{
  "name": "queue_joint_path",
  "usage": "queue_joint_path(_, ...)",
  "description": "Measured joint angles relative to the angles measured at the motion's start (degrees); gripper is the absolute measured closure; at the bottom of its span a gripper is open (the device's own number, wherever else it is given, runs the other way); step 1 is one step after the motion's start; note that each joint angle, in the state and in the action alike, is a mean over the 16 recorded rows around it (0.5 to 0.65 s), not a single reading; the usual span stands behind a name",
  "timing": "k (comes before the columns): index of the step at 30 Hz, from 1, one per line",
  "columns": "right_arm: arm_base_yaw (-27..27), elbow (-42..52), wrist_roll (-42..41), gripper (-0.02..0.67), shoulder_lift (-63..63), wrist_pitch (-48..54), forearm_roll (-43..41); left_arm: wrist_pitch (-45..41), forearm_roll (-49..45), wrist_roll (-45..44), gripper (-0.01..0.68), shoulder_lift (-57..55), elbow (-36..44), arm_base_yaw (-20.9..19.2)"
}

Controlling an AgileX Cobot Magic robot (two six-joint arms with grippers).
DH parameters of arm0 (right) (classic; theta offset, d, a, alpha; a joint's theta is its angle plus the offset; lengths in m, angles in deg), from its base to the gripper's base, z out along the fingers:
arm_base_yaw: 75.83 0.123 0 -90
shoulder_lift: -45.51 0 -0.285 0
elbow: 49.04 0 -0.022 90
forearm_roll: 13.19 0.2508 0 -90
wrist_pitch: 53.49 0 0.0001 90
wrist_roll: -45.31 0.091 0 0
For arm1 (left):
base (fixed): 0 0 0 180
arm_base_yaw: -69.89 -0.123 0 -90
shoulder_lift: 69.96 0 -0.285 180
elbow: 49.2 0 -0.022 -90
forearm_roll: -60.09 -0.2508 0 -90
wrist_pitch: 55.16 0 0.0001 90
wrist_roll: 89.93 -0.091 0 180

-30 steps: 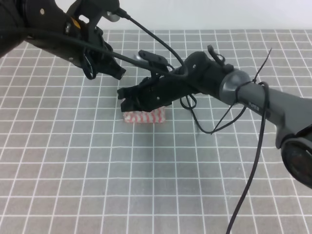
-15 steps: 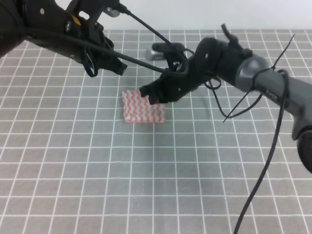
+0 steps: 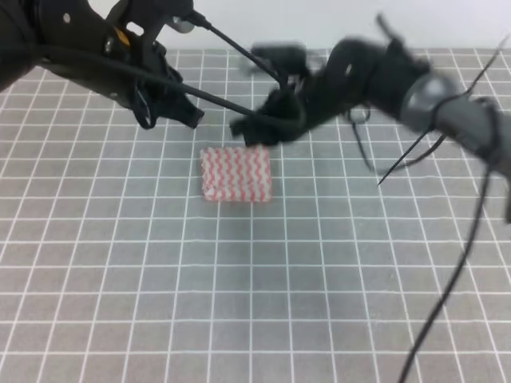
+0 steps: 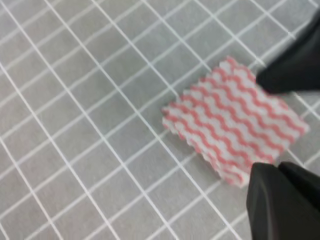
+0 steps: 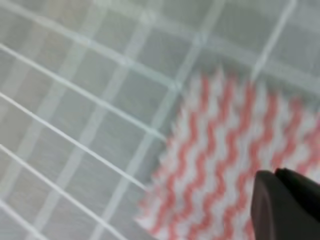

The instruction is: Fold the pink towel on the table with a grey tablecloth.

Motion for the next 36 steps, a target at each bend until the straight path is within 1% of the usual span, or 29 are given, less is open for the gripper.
queue_joint_path(8, 0.00, 2.07, -0.03, 0.665, -8.96, -1.25, -1.84, 2.65, -4.36, 5.62, 0.673, 7.16, 5.22, 0.00)
queue_joint_path(12, 0.02, 6.13, -0.02, 0.665, -13.98, -4.51, -1.89, 5.14, -6.87, 9.39, 0.673, 13.34, 10.02, 0.00)
queue_joint_path(15, 0.03, 10.88, -0.01, 0.665, -18.02, -8.07, -1.65, 6.68, -8.63, 12.35, 0.673, 18.56, 14.06, 0.00)
queue_joint_path(18, 0.05, 17.78, 0.00, 0.665, -23.05, -13.04, -1.03, 7.50, -9.68, 14.93, 0.673, 24.36, 18.19, 0.00)
queue_joint_path(23, 0.08, 31.95, -0.03, 0.665, -32.46, -22.08, -0.09, 7.33, -10.22, 18.36, 0.673, 34.33, 24.51, 0.00)
queue_joint_path(31, 0.10, 58.56, -0.08, 0.665, -49.56, -36.45, 0.51, 3.58, -9.98, 23.13, 0.673, 50.80, 34.65, -0.01)
queue_joint_path(36, 0.10, 72.32, -0.07, 0.665, -59.70, -43.13, 0.43, 1.23, -8.93, 25.63, 0.673, 61.65, 42.02, -0.02)
